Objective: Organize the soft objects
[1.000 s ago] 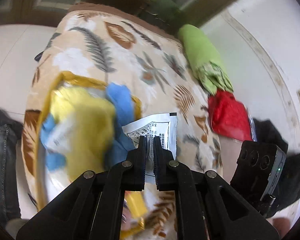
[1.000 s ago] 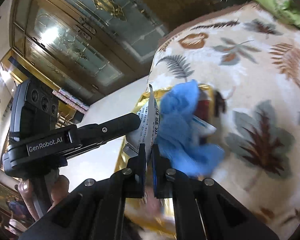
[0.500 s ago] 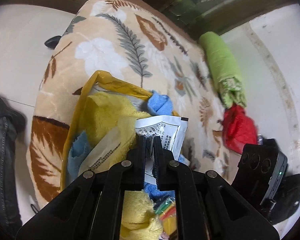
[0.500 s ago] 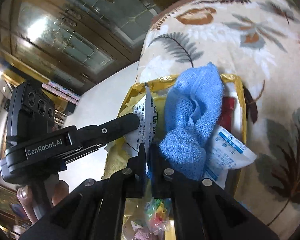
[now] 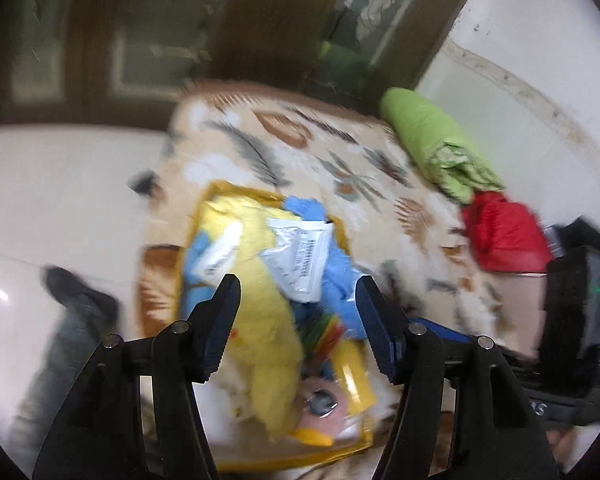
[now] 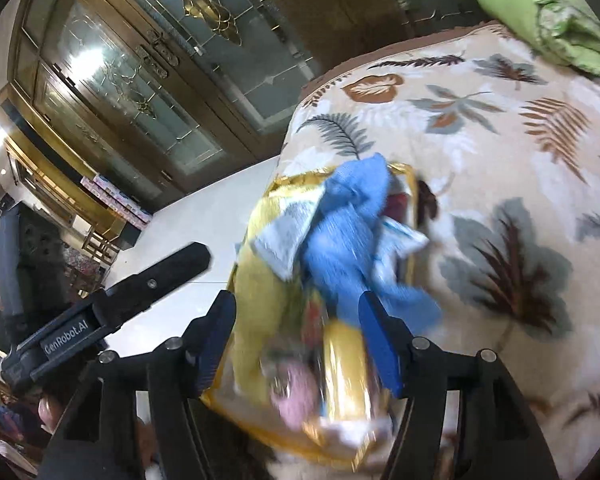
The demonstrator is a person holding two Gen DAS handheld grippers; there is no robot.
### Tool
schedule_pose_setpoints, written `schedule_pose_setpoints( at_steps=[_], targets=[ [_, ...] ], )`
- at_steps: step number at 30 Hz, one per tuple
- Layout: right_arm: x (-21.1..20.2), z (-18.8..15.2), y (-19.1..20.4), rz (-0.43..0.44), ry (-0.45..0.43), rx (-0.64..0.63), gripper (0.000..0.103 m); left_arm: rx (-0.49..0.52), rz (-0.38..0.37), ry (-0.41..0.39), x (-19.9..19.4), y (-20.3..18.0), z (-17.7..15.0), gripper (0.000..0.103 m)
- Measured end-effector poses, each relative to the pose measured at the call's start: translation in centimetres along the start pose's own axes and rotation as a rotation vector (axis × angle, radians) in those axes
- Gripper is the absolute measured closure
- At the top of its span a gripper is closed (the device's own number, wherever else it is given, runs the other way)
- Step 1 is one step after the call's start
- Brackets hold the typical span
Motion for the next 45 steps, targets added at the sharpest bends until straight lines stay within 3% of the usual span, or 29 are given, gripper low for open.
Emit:
schedule_pose_setpoints(
  at_steps=[4,6,8,11,13,15,18,28,45],
  targets=[
    [-1.3,-2.1,-0.9,-0.082,0.004,-0.028,0.039,0.012,0.198,-0.154,-2.8,0.0,-1.0,0.043],
    [-1.9,-2.6,-1.0,-0.084,0.002,-0.026,0.039,-0.004,0.245,-0.192,-3.6,0.4,-1.6,0.043],
    [-2.7,-2.7,-0.9,-0.09,-0.014,-0.037,0.039,-0.026,0.229,-0.117,-3.0,0.7,-2.5,0.043],
    [-3.1,-2.5,-0.4,-0.101,-0.034,-0.06,0.039,-0.071,0.158,0.062,-1.7,1.3,-4.1,0.043],
    [-3.3,-2.5,0.1,-0.105,-0.052,-0.076,0.034,-0.063,0.154,0.1,-1.7,1.2,-4.7,0.043],
    [-3.4,-2.5,0.9,-0.095,-0.069,-0.104,0.025,-0.02,0.198,0.099,-2.1,0.9,-5.0,0.043],
    [-3.1,-2.5,1.3,-0.106,-0.064,-0.126,0.023,0.05,0.314,0.113,-2.5,0.8,-5.4,0.043],
    [-2.7,-3.4,1.6,-0.065,-0.016,-0.09,0.023,0.016,0.315,0.119,-2.9,1.5,-5.9,0.043],
    [-2.7,-3.7,2.5,-0.07,-0.016,-0.097,0.023,0.02,0.317,0.114,-3.5,1.4,-6.1,0.043]
  ],
)
Point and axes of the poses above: each gripper's, at about its wrist camera, not at the fingertips, and x roughly the way its jaws point, y to its left, z to its top, the point moved 9 cm from there along x, roughly the way its jaws point
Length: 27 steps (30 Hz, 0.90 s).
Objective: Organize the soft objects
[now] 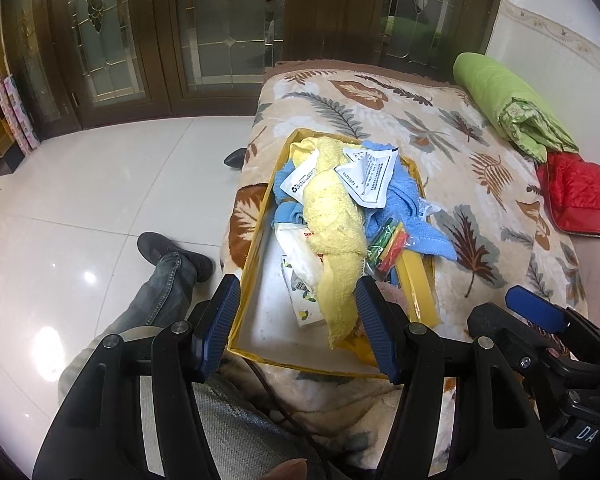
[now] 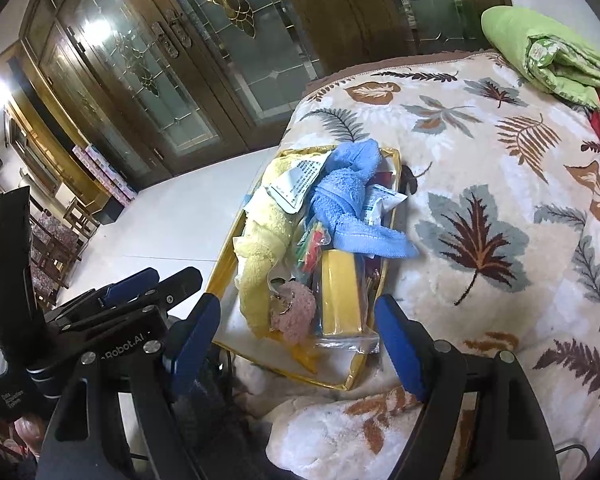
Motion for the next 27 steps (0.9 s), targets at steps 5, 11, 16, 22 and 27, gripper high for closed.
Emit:
schedule_pose_setpoints(
  at_steps=[5,11,16,22,27],
  targets=[
    [-0.1,0.1,0.1,-0.001,-0.003,-0.004,0.023,-0.002,0.006,0.0,-0.1,0.0,-0.2,0.043],
    [0.1,0.0,0.3,-0.002,-0.002,0.002,0.023,0.007,0.001,0.008,0.5,0.5,0.1,0.043],
    [0.3,0.0,0.5,-0.001,-0.006,0.003,0.023,0.011,0.004,0.011,0.7,0.5,0.1,0.043],
    [0.5,0.0,0.6,0.002,-0.007,0.011,0.023,0.013,0.004,0.012,0.8,0.7,0.1,0.043],
    [0.4,0.1,0.7,-0.003,-0.016,0.016,0.023,0.013,-0.003,0.015,1.0,0.8,0.1,0.043]
  ],
)
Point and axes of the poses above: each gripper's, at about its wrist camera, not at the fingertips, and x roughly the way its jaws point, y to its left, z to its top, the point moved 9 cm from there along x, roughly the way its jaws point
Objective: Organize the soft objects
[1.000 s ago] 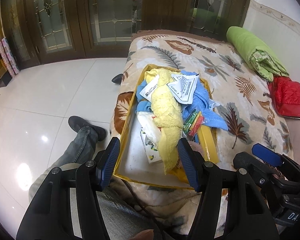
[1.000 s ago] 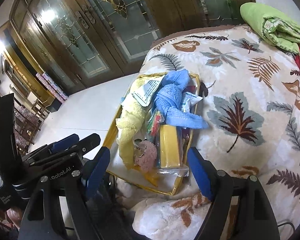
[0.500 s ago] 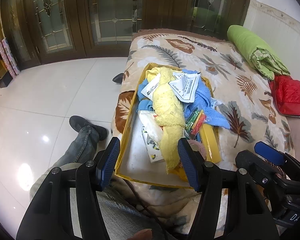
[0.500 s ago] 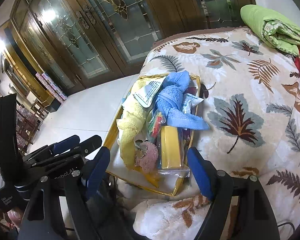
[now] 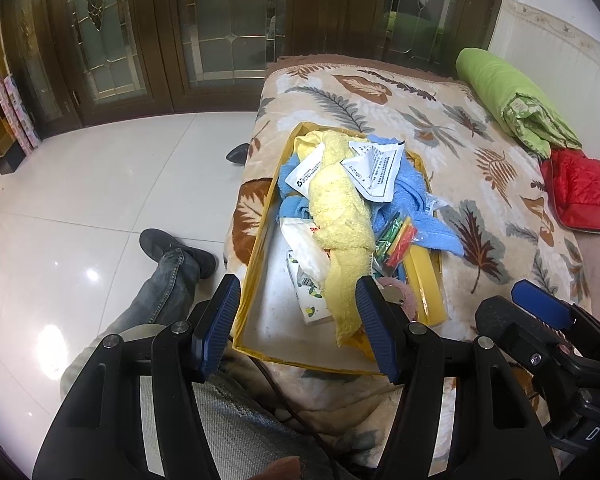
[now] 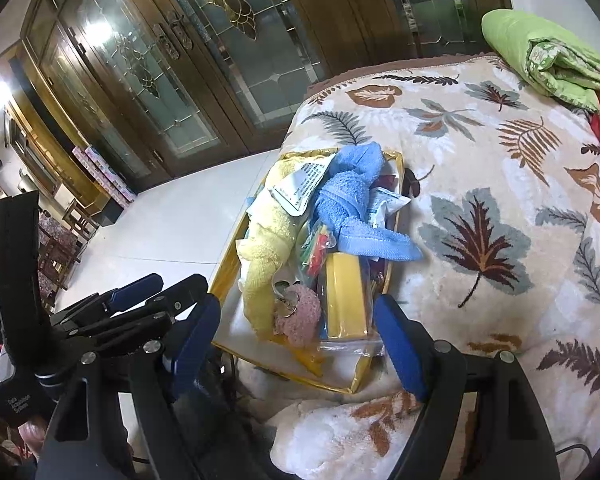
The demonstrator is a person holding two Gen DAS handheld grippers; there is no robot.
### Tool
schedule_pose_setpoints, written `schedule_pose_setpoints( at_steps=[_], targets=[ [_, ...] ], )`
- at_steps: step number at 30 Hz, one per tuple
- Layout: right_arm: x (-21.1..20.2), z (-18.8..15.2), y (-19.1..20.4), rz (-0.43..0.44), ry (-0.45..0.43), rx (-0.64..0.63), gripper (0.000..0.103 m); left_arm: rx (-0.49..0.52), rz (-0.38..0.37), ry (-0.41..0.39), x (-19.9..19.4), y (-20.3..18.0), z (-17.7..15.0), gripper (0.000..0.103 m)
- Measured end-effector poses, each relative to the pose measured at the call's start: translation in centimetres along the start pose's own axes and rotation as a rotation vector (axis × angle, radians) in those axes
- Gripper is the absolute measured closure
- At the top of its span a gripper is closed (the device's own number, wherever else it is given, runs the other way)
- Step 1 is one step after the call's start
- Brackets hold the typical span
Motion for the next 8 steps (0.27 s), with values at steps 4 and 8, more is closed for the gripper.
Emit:
schedule_pose_setpoints(
  at_steps=[4,8],
  targets=[
    [-0.09,0.13,0.05,-0.007,-0.007,0.0,0.023,-0.008,-0.02,0.009,0.26,0.28,0.1,0.043],
    [-0.01,0.13,0.1,-0.014,-0.012,0.0,0.023,0.006,-0.027,0.005,0.37,0.32,0.3,0.043]
  ],
)
Point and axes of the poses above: each gripper's, at about its wrist camera, not at the fingertips, and x roughly the way its jaws point, y to its left, z to its top, the point moved 9 cm from there along x, roughly the way its jaws point
